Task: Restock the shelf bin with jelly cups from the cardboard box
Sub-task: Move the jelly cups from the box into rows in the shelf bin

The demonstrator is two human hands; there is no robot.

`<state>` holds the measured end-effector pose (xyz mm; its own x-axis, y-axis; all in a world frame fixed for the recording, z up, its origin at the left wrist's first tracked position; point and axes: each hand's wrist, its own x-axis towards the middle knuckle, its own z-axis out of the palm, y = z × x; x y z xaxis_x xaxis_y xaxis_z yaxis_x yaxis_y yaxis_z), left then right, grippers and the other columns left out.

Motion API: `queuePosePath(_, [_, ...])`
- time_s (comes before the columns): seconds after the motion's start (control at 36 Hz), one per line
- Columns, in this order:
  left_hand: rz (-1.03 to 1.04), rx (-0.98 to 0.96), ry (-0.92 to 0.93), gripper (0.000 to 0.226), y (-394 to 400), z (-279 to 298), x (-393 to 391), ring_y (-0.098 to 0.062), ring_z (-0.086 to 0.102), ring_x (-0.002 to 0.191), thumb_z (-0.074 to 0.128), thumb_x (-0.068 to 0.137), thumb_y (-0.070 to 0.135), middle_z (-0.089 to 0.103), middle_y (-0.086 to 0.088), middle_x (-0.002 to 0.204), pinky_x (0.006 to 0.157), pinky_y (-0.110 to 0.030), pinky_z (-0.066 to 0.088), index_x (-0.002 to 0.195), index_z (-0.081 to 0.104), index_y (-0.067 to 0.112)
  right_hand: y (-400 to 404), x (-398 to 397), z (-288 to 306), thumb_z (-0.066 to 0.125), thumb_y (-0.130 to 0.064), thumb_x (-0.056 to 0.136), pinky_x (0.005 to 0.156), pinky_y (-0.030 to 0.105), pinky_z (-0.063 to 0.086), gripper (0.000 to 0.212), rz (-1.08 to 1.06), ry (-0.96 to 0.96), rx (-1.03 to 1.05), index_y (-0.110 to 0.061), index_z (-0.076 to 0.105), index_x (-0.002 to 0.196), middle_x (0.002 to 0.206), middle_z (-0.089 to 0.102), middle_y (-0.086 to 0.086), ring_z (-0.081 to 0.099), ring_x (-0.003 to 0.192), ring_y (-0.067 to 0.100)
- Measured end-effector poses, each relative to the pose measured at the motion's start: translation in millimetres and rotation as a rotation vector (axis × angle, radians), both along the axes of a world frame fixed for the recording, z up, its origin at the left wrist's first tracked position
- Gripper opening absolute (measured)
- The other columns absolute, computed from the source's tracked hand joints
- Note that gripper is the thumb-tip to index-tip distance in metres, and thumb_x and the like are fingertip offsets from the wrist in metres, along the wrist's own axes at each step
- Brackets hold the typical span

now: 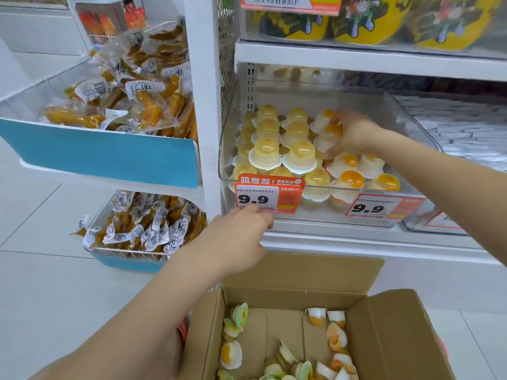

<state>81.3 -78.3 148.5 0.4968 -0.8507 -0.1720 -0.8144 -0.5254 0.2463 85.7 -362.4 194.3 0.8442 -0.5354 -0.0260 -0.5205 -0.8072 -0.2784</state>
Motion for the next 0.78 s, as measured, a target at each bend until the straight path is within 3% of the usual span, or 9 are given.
queuePosePath(0.28, [-0.027, 0.051, 0.006, 0.044, -2.1, -3.4, -1.7, -0.023, 0.045, 0.12, 0.05, 0.089, 0.012, 0.044, -0.004, 0.131, 0.091, -0.039, 0.045, 0.131, 0.045, 0.021, -4.0, -16.6, -7.5, 0.087, -0.024, 0.064, 0.081, 0.035, 0.046, 0.083, 0.003, -0.166, 0.059, -0.015, 0.042, 0.133, 0.13, 0.052, 0.011, 0.054, 0.112, 0.029])
queuePosePath(0.42, [-0.038, 0.086, 0.009, 0.044, -2.5, -14.4, -2.3, -0.023, 0.046, 0.12, 0.049, 0.09, 0.013, 0.046, -0.003, 0.133, 0.09, -0.036, 0.046, 0.133, 0.043, 0.02, 20.7, -74.9, -8.0, 0.082, -0.022, 0.071, 0.087, 0.031, 0.05, 0.048, -0.006, -0.531, 0.075, -0.014, 0.057, 0.111, 0.106, 0.062, 0.003, 0.058, 0.097, 0.017])
queuePosePath(0.56, [-0.036, 0.075, 0.241, 0.046, -7.2, -43.4, -9.3, -0.022, 0.05, 0.117, 0.055, 0.089, 0.018, 0.047, -0.003, 0.133, 0.094, -0.037, 0.045, 0.133, 0.042, 0.02, 62.8, -161.4, -36.7, 0.076, -0.005, 0.077, 0.082, 0.019, 0.051, 0.026, 0.117, -0.657, 0.386, -0.014, 0.061, 0.097, 0.097, 0.066, -0.002, 0.064, 0.091, 0.009])
queuePosePath(0.64, [0.031, -0.026, 0.41, 0.037, -12.5, -76.2, -24.3, -0.015, 0.053, 0.107, 0.06, 0.088, 0.016, 0.055, -0.001, 0.123, 0.085, -0.025, 0.043, 0.123, 0.052, 0.017, 80.7, -204.6, -80.5, 0.075, -0.004, 0.077, 0.078, 0.017, 0.052, 0.022, 0.094, -0.557, 0.469, -0.016, 0.062, 0.091, 0.094, 0.066, -0.004, 0.064, 0.087, 0.01])
queuePosePath(0.72, [0.175, -0.086, 0.552, 0.027, -9.1, -133.7, -43.5, -0.011, 0.056, 0.094, 0.063, 0.085, 0.012, 0.061, -0.001, 0.112, 0.079, -0.02, 0.043, 0.111, 0.057, 0.018, 83.9, -231.6, -140.4, 0.078, -0.014, 0.075, 0.079, 0.018, 0.051, 0.025, 0.052, -0.231, 0.463, -0.021, 0.063, 0.093, 0.093, 0.066, -0.005, 0.063, 0.086, 0.011])
queuePosePath(0.78, [0.191, 0.029, 0.581, 0.031, -2.5, -176.2, -56.2, -0.014, 0.056, 0.097, 0.06, 0.085, 0.006, 0.06, -0.004, 0.112, 0.079, -0.02, 0.043, 0.115, 0.057, 0.013, 82.7, -242.7, -179.9, 0.077, -0.019, 0.077, 0.078, 0.014, 0.048, 0.027, 0.027, 0.019, 0.464, -0.017, 0.063, 0.1, 0.096, 0.065, -0.003, 0.061, 0.09, 0.011])
